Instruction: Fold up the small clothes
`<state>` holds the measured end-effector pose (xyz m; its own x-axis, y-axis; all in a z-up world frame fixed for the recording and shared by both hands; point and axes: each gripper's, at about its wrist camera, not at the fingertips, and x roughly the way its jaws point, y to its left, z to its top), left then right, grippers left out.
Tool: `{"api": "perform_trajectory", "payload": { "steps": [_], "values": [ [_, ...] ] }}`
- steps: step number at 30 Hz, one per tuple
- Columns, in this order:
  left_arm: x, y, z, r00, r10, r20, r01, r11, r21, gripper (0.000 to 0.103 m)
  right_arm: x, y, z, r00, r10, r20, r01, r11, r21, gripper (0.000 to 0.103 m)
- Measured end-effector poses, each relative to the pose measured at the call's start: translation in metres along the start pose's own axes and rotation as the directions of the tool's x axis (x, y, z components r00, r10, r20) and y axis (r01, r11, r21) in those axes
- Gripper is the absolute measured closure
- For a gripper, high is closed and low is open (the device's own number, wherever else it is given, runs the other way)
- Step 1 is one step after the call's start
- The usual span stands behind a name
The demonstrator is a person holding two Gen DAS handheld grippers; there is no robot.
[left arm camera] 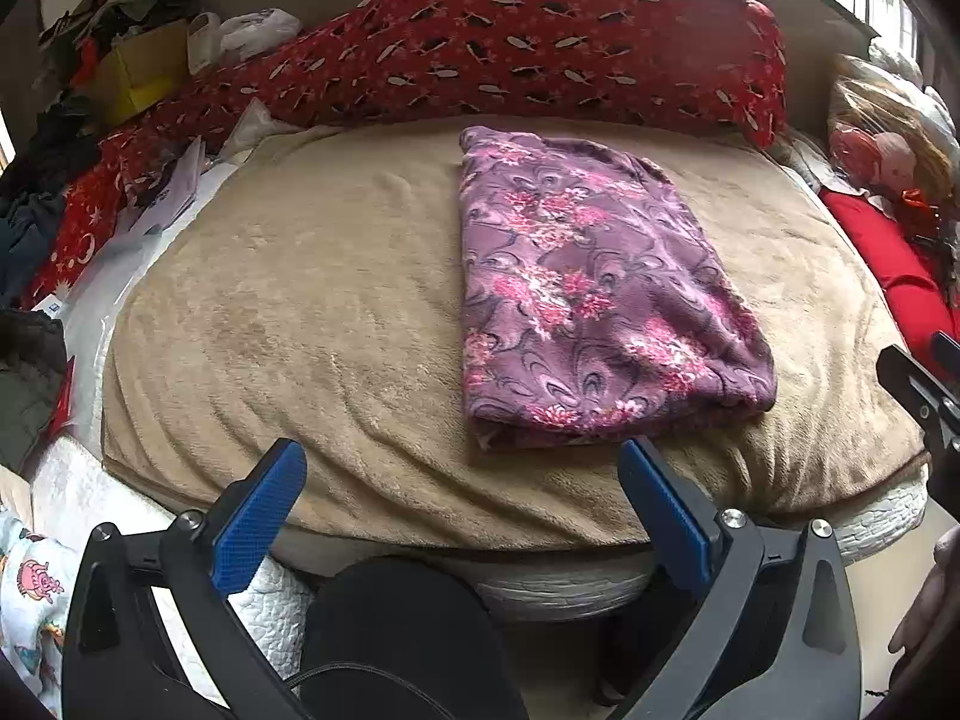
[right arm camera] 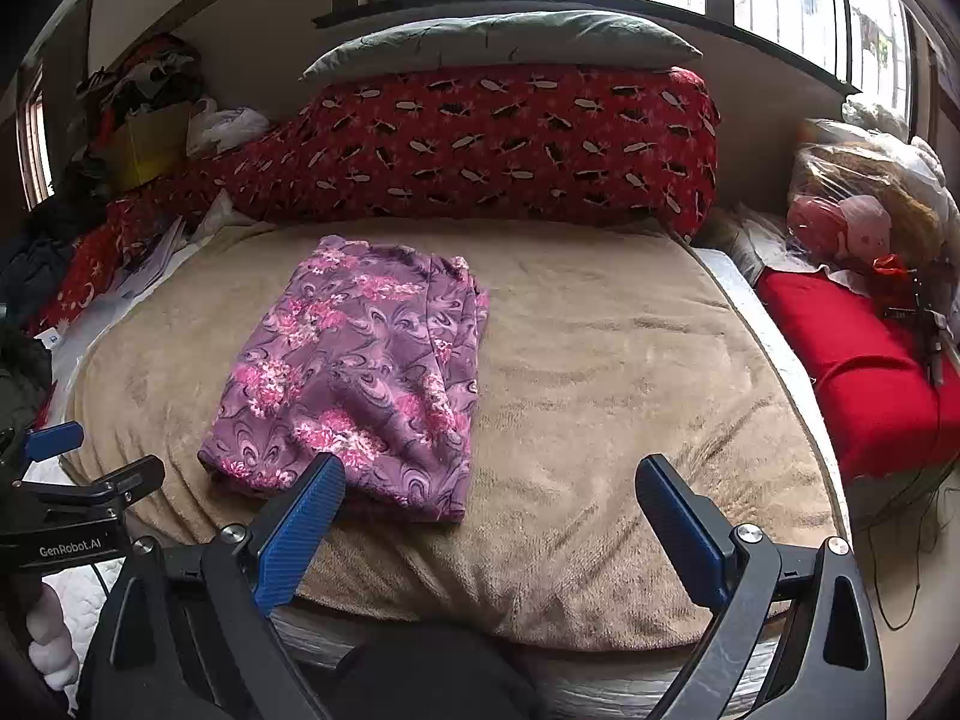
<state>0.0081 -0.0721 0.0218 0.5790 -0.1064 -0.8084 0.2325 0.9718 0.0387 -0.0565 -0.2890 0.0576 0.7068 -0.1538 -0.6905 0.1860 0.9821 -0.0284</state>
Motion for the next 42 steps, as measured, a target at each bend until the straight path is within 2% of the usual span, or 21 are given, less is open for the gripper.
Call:
{"api": "perform_trajectory", "payload": {
  "steps": [10,22,42],
  "values": [
    [0.001,-0.001,0.0,1.0,-0.031,-0.001,0.031,0.999,-0.008,0.0,0.002,0.003,-0.002,1.0,-0.012,0.005,0.012,1.0,-0.016,0.004],
    [-0.011,-0.013,0.003,0.997,-0.054,0.05,0.053,0.998,0.018,0.0,-0.002,-0.002,-0.005,0.999,-0.031,0.022,0.032,0.999,-0.015,0.004],
    [-0.017,-0.02,-0.002,0.997,-0.062,0.034,0.061,0.998,0.03,0.0,-0.012,-0.011,-0.008,0.999,-0.032,0.037,0.031,0.999,0.025,0.004]
  ]
}}
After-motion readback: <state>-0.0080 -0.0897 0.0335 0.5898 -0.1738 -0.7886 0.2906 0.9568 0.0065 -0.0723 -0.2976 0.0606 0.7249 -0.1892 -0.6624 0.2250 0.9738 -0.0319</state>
